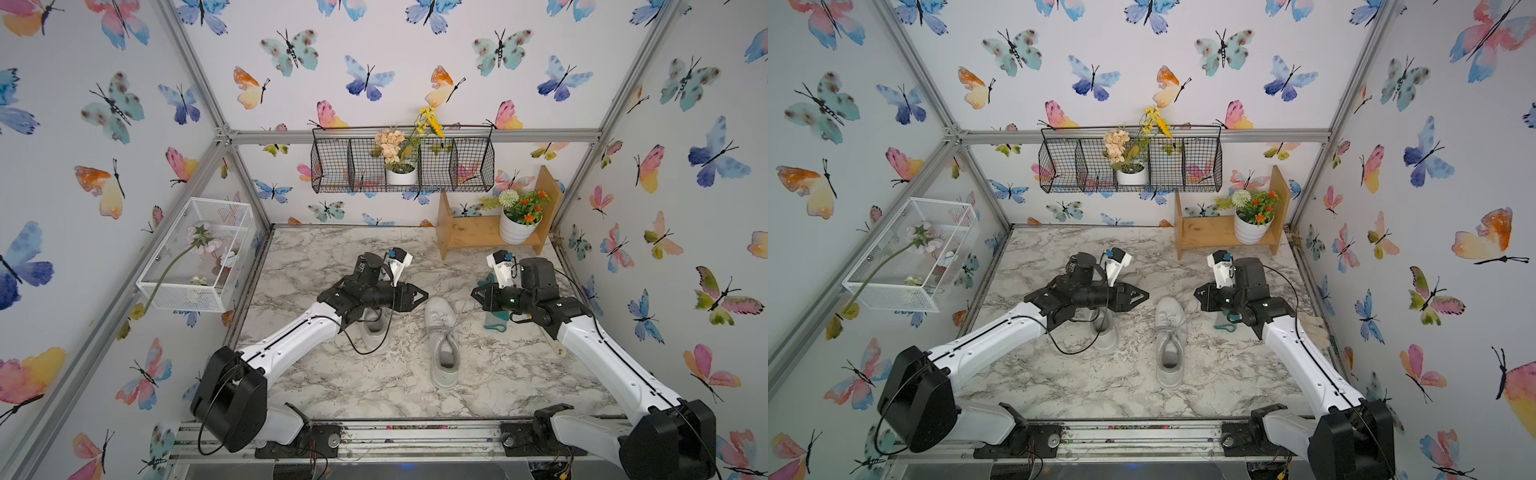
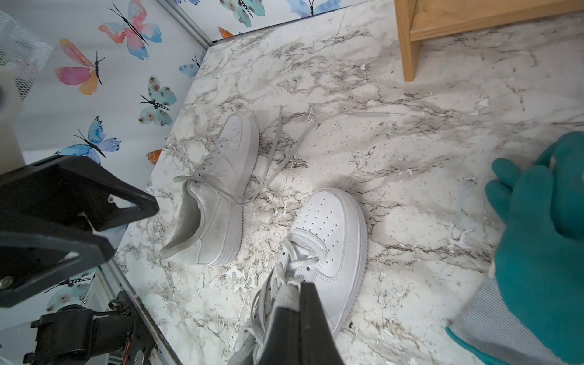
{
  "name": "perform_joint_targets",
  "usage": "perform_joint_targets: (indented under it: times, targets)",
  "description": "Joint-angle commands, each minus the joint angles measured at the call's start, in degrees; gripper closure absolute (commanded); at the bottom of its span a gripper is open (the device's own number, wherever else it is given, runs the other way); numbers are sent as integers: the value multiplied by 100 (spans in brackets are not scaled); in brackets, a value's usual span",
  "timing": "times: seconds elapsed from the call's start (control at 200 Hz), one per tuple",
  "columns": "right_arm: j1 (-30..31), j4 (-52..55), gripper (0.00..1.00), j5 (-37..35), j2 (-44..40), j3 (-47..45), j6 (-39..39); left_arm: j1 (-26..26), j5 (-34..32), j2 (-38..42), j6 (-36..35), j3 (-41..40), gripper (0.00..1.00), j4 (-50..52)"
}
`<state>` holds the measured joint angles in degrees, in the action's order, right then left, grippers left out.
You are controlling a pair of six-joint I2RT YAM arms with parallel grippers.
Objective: Tie the shoes
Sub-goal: Tie the shoelace on the shoe.
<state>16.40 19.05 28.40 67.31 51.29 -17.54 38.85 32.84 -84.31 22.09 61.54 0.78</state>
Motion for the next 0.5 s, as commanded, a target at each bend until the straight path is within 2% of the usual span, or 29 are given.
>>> perform_joint_targets:
  times: [0.0,0.185,0.365,0.425,0.496]
  targets:
    - [-41,-102,98,253,21,121,-57,348,541,-681,-70,429,49,-360]
    - [-41,-94,98,271,-33,101,-91,698,460,-1492,-135,1153,47,-150]
    - [-39,-101,98,292,-59,73,-109,812,531,-1802,-83,1399,47,-194]
    - [-41,-144,98,327,-60,50,-133,829,509,-1866,-49,1431,51,-209]
    - [-41,-156,98,341,-68,48,-144,835,454,-1935,-32,1466,61,-196]
